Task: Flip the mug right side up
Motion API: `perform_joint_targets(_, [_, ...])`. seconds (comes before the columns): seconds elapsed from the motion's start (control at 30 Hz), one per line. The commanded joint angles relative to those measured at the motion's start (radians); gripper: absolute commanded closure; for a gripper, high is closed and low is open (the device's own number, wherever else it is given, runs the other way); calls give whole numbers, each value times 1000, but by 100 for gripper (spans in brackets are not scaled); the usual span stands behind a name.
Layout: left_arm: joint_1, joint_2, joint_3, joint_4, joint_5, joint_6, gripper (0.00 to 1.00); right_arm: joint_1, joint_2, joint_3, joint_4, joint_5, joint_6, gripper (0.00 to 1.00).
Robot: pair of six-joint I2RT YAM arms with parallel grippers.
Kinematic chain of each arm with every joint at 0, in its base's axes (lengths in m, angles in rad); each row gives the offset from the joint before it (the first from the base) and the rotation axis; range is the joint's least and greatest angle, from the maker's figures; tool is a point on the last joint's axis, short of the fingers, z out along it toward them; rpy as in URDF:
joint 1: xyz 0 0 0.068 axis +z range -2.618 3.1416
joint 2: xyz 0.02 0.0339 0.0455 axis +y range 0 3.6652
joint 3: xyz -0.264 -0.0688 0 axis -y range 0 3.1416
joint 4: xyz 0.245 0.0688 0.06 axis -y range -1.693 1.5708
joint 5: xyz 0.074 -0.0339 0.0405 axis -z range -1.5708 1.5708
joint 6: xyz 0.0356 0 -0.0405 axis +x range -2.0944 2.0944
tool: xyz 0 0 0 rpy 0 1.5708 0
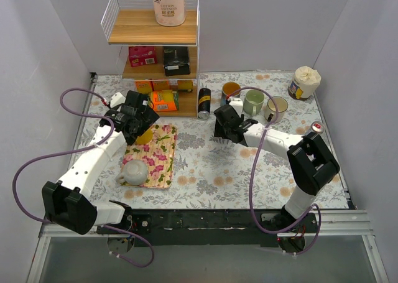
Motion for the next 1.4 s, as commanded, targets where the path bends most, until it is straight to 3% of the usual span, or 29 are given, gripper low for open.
perform_joint_targets(0.0, [34, -9, -4, -34, 2, -29, 2, 3, -44, 66, -57, 1, 25, 31])
perform_joint_targets(0.13, [70, 5, -1, -58, 11, -58, 2, 1, -129, 123, -149, 2, 17, 23])
perform_joint_targets(0.33, [183, 28, -50, -83, 57, -143, 2, -43, -223, 170, -254, -63, 17, 20])
perform_joint_targets(0.6, [399, 53, -154, 23, 120, -481, 2, -131, -321, 146, -326, -117, 19, 21])
perform_joint_targets(0.93, [439, 281, -24, 81, 159, -632, 4, -217, -395, 85, -343, -200, 2, 23])
perform_joint_targets(1.1, [441, 263, -11, 113, 157, -499, 5, -256, -407, 63, -334, -234, -3, 22])
perform_joint_targets(1.23, [439, 197, -43, 156, 156, -206, 2, -278, -409, 51, -320, -272, -10, 22])
perform_joint_targets(1.37, [439, 105, -169, 265, 186, 122, 2, -287, -392, 48, -305, -323, -26, 22])
